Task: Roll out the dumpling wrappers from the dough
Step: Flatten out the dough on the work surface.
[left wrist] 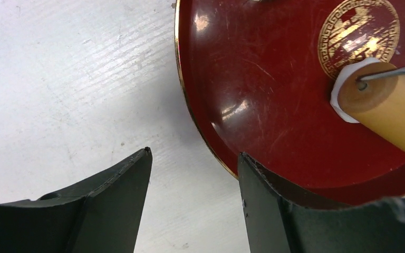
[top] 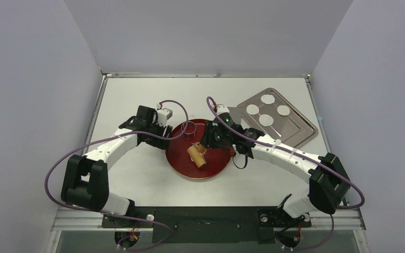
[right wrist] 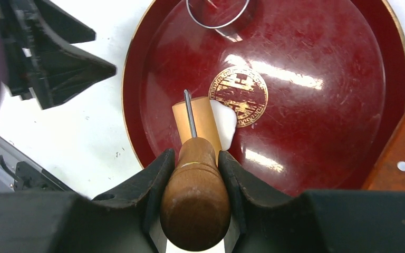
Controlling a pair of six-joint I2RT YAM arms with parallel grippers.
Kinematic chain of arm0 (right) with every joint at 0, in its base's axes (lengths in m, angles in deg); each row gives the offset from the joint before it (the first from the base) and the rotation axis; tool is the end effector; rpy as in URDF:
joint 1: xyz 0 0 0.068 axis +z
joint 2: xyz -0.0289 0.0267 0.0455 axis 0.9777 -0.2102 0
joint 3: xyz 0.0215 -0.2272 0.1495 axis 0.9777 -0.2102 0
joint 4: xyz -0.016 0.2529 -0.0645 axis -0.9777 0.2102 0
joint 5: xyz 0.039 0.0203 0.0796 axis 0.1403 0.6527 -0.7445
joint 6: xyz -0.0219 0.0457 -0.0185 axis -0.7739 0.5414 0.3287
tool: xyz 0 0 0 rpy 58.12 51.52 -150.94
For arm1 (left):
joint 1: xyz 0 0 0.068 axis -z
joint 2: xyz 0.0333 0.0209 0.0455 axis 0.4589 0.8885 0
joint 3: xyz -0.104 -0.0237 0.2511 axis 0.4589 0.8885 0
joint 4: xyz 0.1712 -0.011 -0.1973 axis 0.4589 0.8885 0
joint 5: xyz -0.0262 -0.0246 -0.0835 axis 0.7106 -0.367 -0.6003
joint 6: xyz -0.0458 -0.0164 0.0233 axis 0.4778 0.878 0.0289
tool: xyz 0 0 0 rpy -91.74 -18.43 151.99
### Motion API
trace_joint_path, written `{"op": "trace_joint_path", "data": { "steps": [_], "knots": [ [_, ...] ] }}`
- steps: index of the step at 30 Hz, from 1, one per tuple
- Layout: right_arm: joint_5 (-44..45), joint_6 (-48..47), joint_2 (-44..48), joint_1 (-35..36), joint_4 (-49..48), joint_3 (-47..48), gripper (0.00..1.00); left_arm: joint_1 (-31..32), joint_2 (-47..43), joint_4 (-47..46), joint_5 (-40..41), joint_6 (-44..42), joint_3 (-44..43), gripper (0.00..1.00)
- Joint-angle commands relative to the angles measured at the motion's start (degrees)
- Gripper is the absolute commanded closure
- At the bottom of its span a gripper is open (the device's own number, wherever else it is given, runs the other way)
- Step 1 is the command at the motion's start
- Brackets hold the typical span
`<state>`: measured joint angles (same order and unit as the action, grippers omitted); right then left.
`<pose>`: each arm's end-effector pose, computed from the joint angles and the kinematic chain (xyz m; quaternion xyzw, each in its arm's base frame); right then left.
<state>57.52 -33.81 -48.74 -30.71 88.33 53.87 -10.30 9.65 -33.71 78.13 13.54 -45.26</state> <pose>0.2161 0.2359 0.2609 -0.0820 0.9072 0.2966 0.2869 0.2687 -0.0886 0.2138 0.2055 0.9347 -0.1109 0.2680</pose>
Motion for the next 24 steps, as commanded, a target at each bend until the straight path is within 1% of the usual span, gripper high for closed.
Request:
{"op": "trace_joint_path", "data": {
  "steps": [1, 5, 6, 10, 15, 18, 19, 20, 22, 24],
  "knots": [
    [-0.3, 0.0, -1.6, -0.7, -6.4, 1.7, 1.0, -0.5, 4.6, -5.1, 0.9, 0.9, 0.5, 0.42],
    [2.1, -0.5, -4.0, -0.8, -5.6, 1.4, 1.0, -0.5, 11.1, -6.6, 1.4, 1.4, 0.2, 0.48],
    [2.6, -0.7, -4.5, -0.8, -5.4, 1.3, 1.0, -0.5, 11.7, -6.9, 1.2, 1.6, 0.2, 0.51],
    [7.0, -0.6, -4.9, -0.8, -4.6, 0.4, 1.0, -0.4, 13.2, -8.2, 0.5, 2.1, 0.2, 0.56],
    [11.0, 0.2, -5.6, -0.8, -5.2, -1.3, 1.0, -0.5, 13.4, -9.7, 0.2, 3.1, 1.0, 0.71],
    [12.0, 0.6, -7.3, -0.7, -5.6, -1.2, 1.0, -0.6, 13.1, -10.4, -0.2, 3.6, 1.5, 0.77],
    [13.1, 0.9, -7.6, -0.5, -6.1, -1.2, 1.0, -0.6, 12.8, -10.5, -0.1, 4.0, 1.6, 0.84],
    [13.8, 1.3, -8.3, -0.3, -6.3, -1.3, 1.0, -0.6, 12.6, -10.7, 0.0, 4.1, 1.7, 0.87],
    [15.2, 2.1, -9.5, 0.5, -7.0, -1.4, 1.0, -1.0, 11.6, -11.4, 0.0, 4.4, 2.2, 0.99],
    [15.8, 2.8, -10.8, 1.5, -7.9, -1.5, 1.0, -1.2, 10.8, -12.1, -0.1, 4.5, 2.9, 1.0]
  ]
}}
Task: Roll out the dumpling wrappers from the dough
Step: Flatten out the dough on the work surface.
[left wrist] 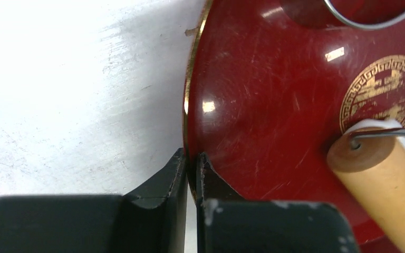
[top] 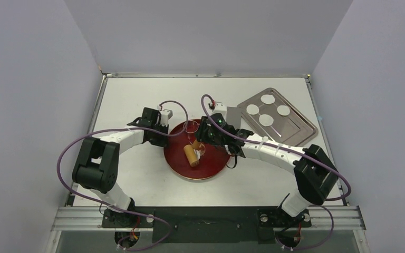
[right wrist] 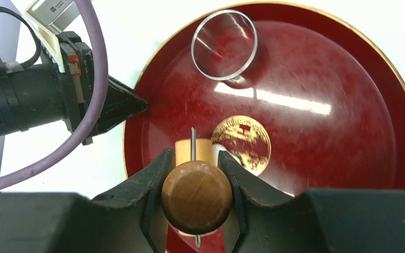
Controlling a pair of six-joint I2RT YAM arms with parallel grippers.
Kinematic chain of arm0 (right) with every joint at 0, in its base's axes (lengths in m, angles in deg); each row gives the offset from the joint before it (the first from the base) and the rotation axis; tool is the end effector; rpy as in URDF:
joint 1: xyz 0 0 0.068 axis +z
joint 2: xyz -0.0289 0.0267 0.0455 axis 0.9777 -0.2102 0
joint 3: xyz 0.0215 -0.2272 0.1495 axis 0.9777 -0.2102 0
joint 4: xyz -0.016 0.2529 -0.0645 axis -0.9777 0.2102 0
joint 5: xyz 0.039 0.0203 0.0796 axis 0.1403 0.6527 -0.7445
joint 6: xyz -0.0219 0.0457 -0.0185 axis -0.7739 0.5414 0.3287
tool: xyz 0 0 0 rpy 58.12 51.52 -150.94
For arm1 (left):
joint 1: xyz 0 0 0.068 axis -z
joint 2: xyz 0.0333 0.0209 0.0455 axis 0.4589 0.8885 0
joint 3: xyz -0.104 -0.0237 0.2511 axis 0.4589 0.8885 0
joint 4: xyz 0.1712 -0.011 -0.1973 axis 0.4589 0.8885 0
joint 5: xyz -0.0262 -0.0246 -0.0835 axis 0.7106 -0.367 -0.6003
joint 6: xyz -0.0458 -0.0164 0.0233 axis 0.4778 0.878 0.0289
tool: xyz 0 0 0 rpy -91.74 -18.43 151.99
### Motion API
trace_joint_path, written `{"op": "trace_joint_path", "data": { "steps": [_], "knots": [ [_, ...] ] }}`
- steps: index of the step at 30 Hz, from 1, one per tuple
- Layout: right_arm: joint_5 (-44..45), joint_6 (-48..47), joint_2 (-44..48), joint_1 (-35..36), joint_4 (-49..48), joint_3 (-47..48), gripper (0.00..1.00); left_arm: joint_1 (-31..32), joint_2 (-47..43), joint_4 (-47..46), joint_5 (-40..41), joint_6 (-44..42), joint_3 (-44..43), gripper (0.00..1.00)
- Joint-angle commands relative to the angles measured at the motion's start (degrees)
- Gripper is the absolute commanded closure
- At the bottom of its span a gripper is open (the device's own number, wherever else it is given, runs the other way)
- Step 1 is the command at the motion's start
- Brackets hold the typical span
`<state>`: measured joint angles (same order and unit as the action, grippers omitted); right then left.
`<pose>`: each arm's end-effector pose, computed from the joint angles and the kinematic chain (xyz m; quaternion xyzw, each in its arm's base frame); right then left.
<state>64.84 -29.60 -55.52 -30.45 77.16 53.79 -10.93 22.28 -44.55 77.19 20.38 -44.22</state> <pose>0.2383 0.2555 0.2398 -0.0223 0.8942 0.2907 0.3397 0.2985 -0.0947 0.1577 0.1450 0.9519 -0.1298 0.2367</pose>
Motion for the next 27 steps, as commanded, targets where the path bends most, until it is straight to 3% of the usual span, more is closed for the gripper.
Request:
{"op": "trace_joint_path", "data": {
  "steps": [1, 8, 16, 23, 27],
  "knots": [
    [8.6, -1.2, -5.0, 1.5, 2.8, -1.4, 1.0, -0.6, -2.0, -1.4, 0.8, -2.3, 2.1, 1.0],
    [9.8, 0.6, -10.2, 5.3, 0.7, -0.4, 1.0, -1.5, -2.8, -1.8, 0.2, -2.3, 2.5, 1.0],
    [13.1, 0.6, -4.9, 6.7, -1.5, -3.7, 1.0, -2.0, -3.6, -3.0, 0.6, -2.3, 3.3, 1.0],
    [-8.7, 3.5, -5.2, 6.4, -10.1, 2.7, 1.0, -2.0, -3.2, -3.1, 0.7, -1.5, 2.8, 1.0],
    [-14.5, 7.3, -5.2, 6.8, -16.7, 5.2, 1.0, -2.0, -3.4, -3.3, 1.0, -0.5, 3.0, 1.0]
  ]
}}
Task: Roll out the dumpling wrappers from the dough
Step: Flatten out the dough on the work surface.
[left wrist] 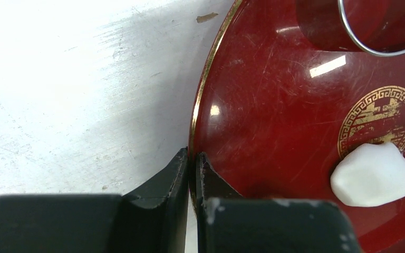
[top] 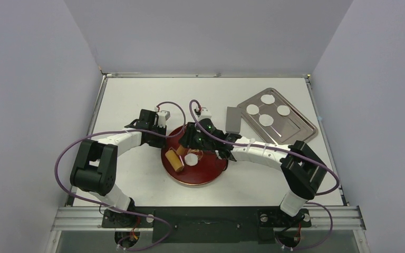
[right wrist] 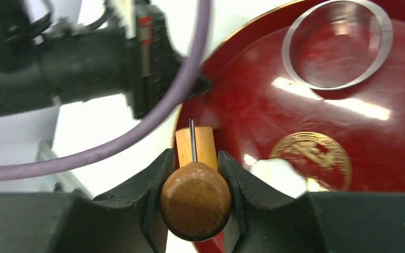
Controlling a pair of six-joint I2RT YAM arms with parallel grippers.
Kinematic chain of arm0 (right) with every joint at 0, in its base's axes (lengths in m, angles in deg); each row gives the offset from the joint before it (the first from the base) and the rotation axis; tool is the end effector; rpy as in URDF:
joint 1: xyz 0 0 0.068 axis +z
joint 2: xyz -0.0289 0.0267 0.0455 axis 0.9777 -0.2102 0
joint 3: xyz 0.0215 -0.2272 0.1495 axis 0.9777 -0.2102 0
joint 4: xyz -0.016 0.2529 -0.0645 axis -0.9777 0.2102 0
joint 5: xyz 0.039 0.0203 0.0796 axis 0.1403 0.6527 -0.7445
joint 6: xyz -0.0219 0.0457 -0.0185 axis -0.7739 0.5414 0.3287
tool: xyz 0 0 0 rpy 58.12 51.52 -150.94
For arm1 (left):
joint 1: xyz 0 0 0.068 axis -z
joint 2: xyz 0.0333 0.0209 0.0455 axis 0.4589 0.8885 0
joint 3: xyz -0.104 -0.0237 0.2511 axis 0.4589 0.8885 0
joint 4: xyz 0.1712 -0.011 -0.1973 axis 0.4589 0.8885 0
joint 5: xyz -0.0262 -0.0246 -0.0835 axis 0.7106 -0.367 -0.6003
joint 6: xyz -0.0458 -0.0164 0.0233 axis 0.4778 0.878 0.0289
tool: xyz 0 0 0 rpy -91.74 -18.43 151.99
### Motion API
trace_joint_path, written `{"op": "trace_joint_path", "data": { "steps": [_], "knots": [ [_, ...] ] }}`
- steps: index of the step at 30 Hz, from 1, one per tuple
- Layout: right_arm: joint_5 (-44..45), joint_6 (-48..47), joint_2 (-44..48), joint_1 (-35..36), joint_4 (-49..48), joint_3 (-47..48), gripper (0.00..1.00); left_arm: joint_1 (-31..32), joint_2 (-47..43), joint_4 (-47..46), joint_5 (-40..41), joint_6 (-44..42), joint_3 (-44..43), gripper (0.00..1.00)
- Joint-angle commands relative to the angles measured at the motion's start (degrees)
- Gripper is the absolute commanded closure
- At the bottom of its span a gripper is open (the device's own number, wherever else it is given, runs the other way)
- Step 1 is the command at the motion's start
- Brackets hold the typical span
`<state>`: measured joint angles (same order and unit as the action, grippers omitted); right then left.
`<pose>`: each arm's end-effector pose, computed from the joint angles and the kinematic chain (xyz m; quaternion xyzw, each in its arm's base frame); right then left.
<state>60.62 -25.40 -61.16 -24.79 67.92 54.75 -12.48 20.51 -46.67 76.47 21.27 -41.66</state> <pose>0.2245 0.2988 0.2261 -0.0491 0.8752 0.3672 0.3112 0.2934 -0.0851 0.1566 0.1270 0.9509 -0.1358 0.2474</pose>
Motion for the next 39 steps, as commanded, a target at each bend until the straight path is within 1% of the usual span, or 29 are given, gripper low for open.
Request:
{"op": "trace_joint_path", "data": {
  "steps": [1, 4, 11, 15, 22, 29, 33, 39],
  "knots": [
    [-10.0, 3.3, 1.4, 1.1, -7.5, 4.1, 1.0, -0.4, -1.7, -1.2, 1.7, -1.5, 0.4, 1.0],
    [-6.8, 3.0, 4.0, -0.5, -6.0, 1.8, 1.0, -0.4, -1.9, -1.2, 1.7, -1.5, 0.5, 1.0],
    [-3.9, 4.1, 10.5, -5.0, -6.2, -7.2, 1.0, -0.4, -1.7, -1.3, 1.5, -1.5, 0.6, 1.0],
    [-0.7, 2.9, 12.2, -7.3, -5.0, -10.0, 1.0, -0.4, -1.6, -1.2, 1.4, -1.6, 0.6, 1.0],
    [2.3, 2.4, 9.2, -7.4, -2.7, -13.3, 1.0, -0.4, -1.7, -1.3, 1.6, -1.5, 0.7, 1.0],
    [7.9, 2.0, 8.5, -6.6, 0.2, -17.3, 1.0, -0.4, -2.2, -1.4, 1.8, -1.6, 0.8, 1.0],
    [9.2, 2.6, 6.4, -5.1, -0.5, -18.0, 1.0, -0.4, -2.4, -1.5, 1.8, -1.6, 0.8, 1.0],
    [8.9, 4.0, 1.5, -2.1, -3.6, -16.3, 1.0, -0.4, -2.7, -1.1, 1.9, -1.6, 0.9, 1.0]
  ]
}}
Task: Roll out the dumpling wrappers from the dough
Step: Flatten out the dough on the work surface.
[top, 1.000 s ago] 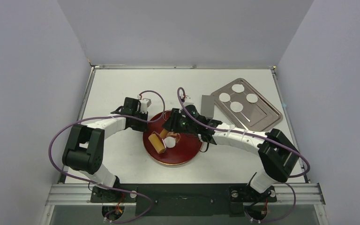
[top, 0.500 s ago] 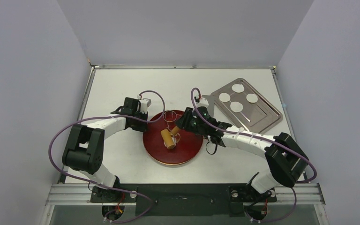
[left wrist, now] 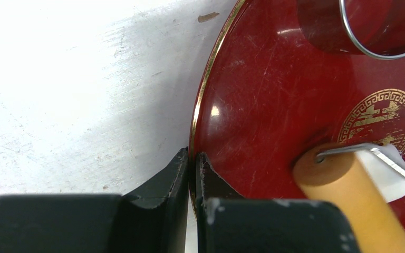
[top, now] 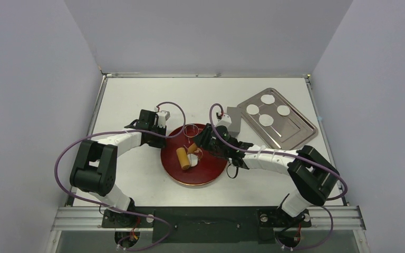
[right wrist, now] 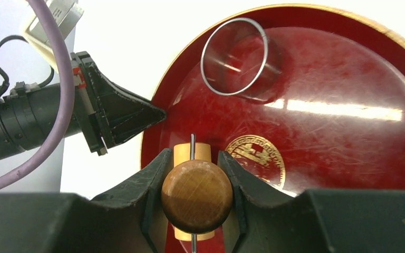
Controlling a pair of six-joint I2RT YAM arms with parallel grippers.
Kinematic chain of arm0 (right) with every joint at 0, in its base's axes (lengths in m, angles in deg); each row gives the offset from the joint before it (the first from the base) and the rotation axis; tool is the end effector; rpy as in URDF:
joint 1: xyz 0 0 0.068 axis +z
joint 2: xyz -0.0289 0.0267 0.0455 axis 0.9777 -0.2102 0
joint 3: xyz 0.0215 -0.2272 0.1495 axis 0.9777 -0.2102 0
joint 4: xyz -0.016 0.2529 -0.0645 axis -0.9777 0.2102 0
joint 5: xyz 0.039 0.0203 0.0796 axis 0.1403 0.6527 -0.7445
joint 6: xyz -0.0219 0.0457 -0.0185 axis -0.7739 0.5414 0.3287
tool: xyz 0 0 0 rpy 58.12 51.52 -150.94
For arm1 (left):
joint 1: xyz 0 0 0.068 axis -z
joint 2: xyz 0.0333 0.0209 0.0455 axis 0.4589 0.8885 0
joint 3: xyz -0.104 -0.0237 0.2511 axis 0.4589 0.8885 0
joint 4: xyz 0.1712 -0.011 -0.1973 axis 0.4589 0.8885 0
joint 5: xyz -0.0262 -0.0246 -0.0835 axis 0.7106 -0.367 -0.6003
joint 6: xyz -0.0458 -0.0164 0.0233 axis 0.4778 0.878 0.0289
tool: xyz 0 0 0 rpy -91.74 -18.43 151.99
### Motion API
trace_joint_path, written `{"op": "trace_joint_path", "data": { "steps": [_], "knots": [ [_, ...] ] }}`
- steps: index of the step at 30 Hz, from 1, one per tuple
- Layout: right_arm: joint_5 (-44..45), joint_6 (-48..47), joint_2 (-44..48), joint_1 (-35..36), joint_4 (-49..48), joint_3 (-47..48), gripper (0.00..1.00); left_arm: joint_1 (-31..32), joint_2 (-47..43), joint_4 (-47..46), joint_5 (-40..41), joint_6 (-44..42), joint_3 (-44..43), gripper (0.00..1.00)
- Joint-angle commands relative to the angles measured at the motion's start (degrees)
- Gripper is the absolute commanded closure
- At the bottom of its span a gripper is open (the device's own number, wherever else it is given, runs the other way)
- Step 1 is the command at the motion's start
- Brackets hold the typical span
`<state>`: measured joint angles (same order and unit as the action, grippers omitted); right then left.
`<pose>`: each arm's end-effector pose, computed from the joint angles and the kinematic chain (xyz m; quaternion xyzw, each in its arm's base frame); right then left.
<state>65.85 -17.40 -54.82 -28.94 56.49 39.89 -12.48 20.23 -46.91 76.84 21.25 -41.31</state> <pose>0.2200 0.2475 0.1984 0.0661 0.8609 0.3700 0.3429 0.2923 -0.0845 0.1565 0.1265 0.9509 -0.1329 0.2494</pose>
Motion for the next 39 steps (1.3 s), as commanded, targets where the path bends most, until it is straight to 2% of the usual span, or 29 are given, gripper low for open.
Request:
{"op": "trace_joint_path", "data": {
  "steps": [1, 6, 14, 16, 21, 30, 33, 37, 39],
  "knots": [
    [3.6, -3.8, -4.9, 2.5, 7.6, -1.2, 1.0, -0.4, -2.5, -0.9, 1.6, -1.6, 0.6, 1.0],
    [2.7, -4.9, -5.4, 3.7, 8.8, 2.5, 1.0, -0.4, -2.6, -1.0, 2.0, -1.6, 0.6, 1.0],
    [-8.4, -5.3, -2.0, 3.9, 7.2, 12.3, 1.0, -0.4, -2.1, -0.9, 1.8, -1.7, 0.5, 1.0],
    [-8.5, -5.8, 0.7, 3.9, 7.2, 13.4, 1.0, -0.4, -2.3, -1.0, 1.8, -1.7, 0.7, 1.0],
    [-6.6, -5.8, 7.4, 2.2, 8.0, 9.2, 1.0, -0.4, -2.4, -1.1, 2.0, -1.7, 0.6, 1.0],
    [-5.5, -4.6, 3.5, -0.4, 6.0, 1.7, 1.0, -0.4, -2.4, -1.1, 2.0, -1.6, 0.7, 1.0],
    [-2.0, -5.0, 2.0, -1.5, 6.4, -0.6, 1.0, -0.4, -2.6, -1.1, 2.0, -1.7, 0.8, 1.0],
    [6.3, -7.1, 2.8, -2.6, 11.8, -3.6, 1.0, -0.4, -3.1, -1.6, 2.3, -1.9, 1.2, 1.0],
    [7.3, -7.2, 3.4, -3.3, 12.6, -5.6, 1.0, -0.4, -3.1, -1.9, 2.3, -1.9, 1.3, 1.0]
  ]
}}
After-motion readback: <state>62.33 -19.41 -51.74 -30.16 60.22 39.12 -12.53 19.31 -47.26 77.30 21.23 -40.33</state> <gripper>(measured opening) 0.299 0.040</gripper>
